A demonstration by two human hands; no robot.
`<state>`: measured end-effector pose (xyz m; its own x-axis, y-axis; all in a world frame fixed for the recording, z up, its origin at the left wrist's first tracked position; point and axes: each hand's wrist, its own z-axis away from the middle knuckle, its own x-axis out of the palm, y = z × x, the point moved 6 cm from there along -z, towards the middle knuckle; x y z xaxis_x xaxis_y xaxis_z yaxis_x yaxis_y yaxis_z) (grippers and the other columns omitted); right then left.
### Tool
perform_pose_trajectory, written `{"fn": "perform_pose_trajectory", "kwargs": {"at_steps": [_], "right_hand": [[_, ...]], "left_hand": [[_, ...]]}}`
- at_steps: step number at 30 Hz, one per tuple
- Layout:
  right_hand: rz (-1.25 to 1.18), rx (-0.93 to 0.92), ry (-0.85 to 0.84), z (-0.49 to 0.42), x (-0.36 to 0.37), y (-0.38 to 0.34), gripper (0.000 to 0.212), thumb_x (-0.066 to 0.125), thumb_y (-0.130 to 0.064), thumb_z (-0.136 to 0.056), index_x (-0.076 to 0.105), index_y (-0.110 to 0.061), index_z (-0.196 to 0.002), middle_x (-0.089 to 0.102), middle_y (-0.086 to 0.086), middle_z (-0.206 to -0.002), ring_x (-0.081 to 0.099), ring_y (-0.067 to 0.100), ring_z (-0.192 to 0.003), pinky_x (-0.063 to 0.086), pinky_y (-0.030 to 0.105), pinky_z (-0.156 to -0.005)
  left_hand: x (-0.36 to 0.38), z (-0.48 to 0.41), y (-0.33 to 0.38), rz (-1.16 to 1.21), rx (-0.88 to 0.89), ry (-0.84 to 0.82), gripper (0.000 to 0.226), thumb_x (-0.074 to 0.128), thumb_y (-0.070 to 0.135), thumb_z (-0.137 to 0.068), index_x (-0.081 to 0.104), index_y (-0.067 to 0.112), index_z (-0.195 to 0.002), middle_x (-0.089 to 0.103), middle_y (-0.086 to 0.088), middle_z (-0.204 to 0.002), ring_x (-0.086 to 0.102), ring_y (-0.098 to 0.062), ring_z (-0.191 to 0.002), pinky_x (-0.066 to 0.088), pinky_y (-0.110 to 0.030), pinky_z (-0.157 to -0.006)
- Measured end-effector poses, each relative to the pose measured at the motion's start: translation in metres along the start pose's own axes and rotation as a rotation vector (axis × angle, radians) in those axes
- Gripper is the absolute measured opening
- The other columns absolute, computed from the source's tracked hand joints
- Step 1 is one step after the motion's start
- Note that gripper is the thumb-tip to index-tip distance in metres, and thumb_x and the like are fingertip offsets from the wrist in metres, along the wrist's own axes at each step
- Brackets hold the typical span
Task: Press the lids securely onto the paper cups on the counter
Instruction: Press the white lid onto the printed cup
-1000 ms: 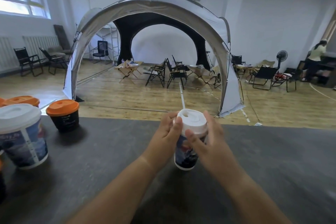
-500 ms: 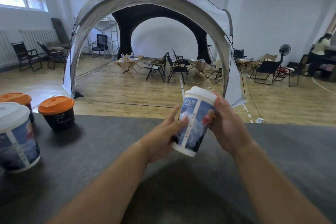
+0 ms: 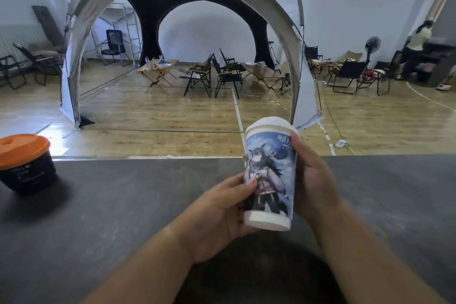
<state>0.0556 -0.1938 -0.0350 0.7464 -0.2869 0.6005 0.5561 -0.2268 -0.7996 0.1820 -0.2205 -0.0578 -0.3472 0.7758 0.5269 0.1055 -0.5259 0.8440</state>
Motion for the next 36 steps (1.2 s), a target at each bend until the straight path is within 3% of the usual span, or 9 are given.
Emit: {"fn": "perform_pose_trajectory", "kwargs": {"at_steps": [3,8,14,21,25,28,31,34,36], "right_hand": [[-0.038,0.097,-0.051,-0.003,0.000,0.008,0.076,0.060,-0.049,-0.085,0.045,0.000,-0.142,0.061,0.028,-0.125,0.066,0.039,-0.100,0.058,0.047,-0.079],[0.320,-0.222,0.031,0.005,0.003,-0.018,0.063,0.078,-0.032,-0.074,0.049,-0.028,-0.130,0.063,0.016,-0.123,0.072,0.032,-0.099,0.060,0.040,-0.075],[-0.016,-0.054,-0.065,0.005,0.007,-0.007,0.063,0.069,-0.022,-0.082,0.044,-0.006,-0.137,0.065,0.025,-0.111,0.067,0.039,-0.094,0.060,0.048,-0.076],[0.216,-0.159,0.024,0.001,0.001,-0.014,0.072,0.079,-0.027,-0.074,0.045,-0.018,-0.136,0.062,0.019,-0.128,0.068,0.036,-0.107,0.057,0.047,-0.087],[0.053,-0.087,-0.004,0.001,0.003,-0.008,0.057,0.066,-0.014,-0.083,0.047,-0.007,-0.136,0.065,0.023,-0.122,0.068,0.038,-0.102,0.057,0.050,-0.088],[-0.020,-0.010,-0.071,0.002,0.005,-0.001,0.060,0.062,-0.019,-0.086,0.044,-0.004,-0.141,0.062,0.027,-0.125,0.064,0.039,-0.106,0.057,0.050,-0.088],[0.025,-0.035,-0.090,-0.001,0.005,-0.001,0.077,0.077,-0.032,-0.079,0.042,-0.007,-0.143,0.056,0.027,-0.135,0.057,0.045,-0.121,0.047,0.058,-0.102],[0.186,-0.093,0.025,-0.003,0.001,-0.002,0.084,0.087,-0.032,-0.069,0.044,-0.015,-0.139,0.060,0.025,-0.130,0.063,0.041,-0.116,0.048,0.059,-0.101],[0.184,-0.108,0.112,-0.003,-0.006,-0.003,0.075,0.082,-0.024,-0.070,0.047,-0.015,-0.135,0.064,0.022,-0.125,0.067,0.038,-0.109,0.052,0.056,-0.097]], "left_hand": [[0.001,0.000,0.000,0.038,0.029,0.046,0.057,0.070,0.023,-0.079,0.052,0.007,-0.131,0.065,-0.020,-0.123,0.065,-0.033,-0.111,0.052,-0.049,-0.096],[-0.009,0.002,0.007,-0.101,0.121,0.262,0.059,0.079,0.022,-0.073,0.053,0.021,-0.126,0.074,-0.013,-0.104,0.071,-0.030,-0.098,0.059,-0.042,-0.078],[0.002,0.006,0.001,0.113,-0.008,0.067,0.048,0.068,0.023,-0.084,0.056,0.002,-0.126,0.065,-0.022,-0.123,0.065,-0.033,-0.109,0.056,-0.046,-0.090],[-0.007,0.007,0.011,-0.086,0.112,0.323,0.060,0.073,0.025,-0.068,0.056,0.013,-0.124,0.073,-0.013,-0.106,0.071,-0.028,-0.100,0.060,-0.042,-0.080],[0.006,0.007,0.008,0.076,0.014,0.146,0.047,0.058,0.033,-0.087,0.056,0.011,-0.128,0.067,-0.015,-0.122,0.065,-0.027,-0.111,0.053,-0.045,-0.095],[0.004,0.006,0.009,0.166,0.051,0.095,0.047,0.066,0.022,-0.087,0.054,0.004,-0.129,0.065,-0.020,-0.123,0.066,-0.030,-0.108,0.056,-0.044,-0.089],[-0.004,0.005,0.011,0.055,0.132,0.244,0.049,0.071,0.022,-0.079,0.055,0.009,-0.124,0.072,-0.016,-0.111,0.070,-0.028,-0.099,0.060,-0.041,-0.079],[-0.014,0.008,0.011,-0.261,0.157,0.445,0.065,0.077,0.033,-0.061,0.053,0.027,-0.121,0.076,-0.002,-0.095,0.073,-0.020,-0.090,0.059,-0.042,-0.083],[-0.009,0.007,0.008,-0.205,0.124,0.358,0.067,0.072,0.040,-0.067,0.051,0.025,-0.129,0.074,-0.005,-0.107,0.071,-0.022,-0.100,0.056,-0.046,-0.090]]}}
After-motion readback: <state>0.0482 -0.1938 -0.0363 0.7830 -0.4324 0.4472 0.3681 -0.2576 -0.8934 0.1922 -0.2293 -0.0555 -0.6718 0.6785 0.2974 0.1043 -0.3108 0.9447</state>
